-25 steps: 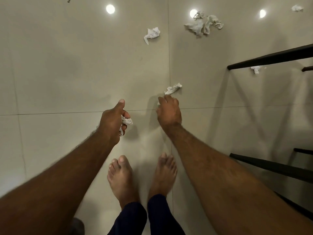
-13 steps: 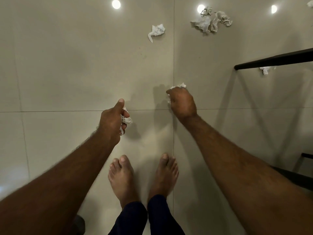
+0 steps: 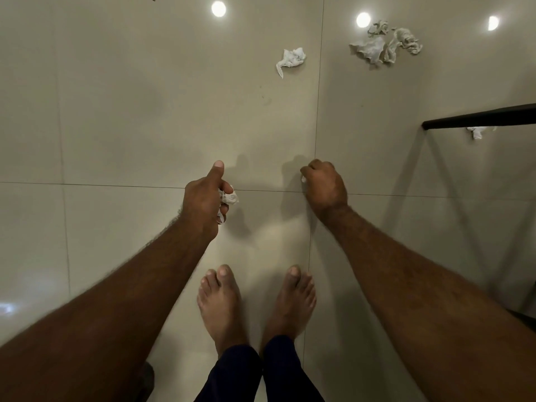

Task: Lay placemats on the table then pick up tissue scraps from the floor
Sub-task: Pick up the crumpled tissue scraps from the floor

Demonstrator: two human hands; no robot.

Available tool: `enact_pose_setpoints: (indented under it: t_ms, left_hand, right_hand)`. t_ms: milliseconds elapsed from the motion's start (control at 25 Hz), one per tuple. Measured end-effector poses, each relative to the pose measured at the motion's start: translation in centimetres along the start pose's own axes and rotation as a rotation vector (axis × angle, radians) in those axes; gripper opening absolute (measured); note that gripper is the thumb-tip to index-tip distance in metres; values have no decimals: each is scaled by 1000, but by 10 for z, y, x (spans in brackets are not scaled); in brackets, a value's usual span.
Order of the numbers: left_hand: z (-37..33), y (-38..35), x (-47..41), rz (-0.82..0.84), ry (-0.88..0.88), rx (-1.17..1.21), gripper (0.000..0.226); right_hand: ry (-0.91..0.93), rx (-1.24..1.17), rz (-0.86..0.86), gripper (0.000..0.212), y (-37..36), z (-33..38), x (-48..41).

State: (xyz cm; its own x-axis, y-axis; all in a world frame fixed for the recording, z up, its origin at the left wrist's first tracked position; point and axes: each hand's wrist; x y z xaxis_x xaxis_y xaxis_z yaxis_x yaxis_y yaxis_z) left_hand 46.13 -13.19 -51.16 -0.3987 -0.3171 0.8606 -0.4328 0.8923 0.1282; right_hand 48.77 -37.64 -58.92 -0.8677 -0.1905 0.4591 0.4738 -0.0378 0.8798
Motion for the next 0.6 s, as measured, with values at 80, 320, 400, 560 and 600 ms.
enact_pose_setpoints:
  t_ms: [80,320,400,560,600]
  left_hand:
    - [-1,7,-2,-11,3,10,58]
    - [-8,35,-8,-90,0,68,57]
    - [-10,45,-12,-109,-6,66,57]
    - [-14,60,-19,-122,-17,61,58]
    - [-14,63,-21,-128,-17,63,58]
  right_hand:
    - [16,-21,20,28,0,12,-1]
    - [301,-180,35,29,-1,115,5]
    - [326,-162,49,27,-8,147,5]
    - [405,-51,41,25,-25,168,9]
    - [449,11,43,22,-29,168,9]
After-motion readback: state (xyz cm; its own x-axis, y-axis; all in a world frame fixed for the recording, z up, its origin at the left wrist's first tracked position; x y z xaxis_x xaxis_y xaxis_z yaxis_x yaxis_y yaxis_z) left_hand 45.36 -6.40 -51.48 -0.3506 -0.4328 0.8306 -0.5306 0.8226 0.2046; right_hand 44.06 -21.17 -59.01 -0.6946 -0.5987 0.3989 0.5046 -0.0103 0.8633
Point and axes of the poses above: each hand's wrist, its own x-axis away from the middle knuckle, its own y-axis out of the back of the hand, z = x × y, and after that the axes turned 7 degrees about x, right-handed
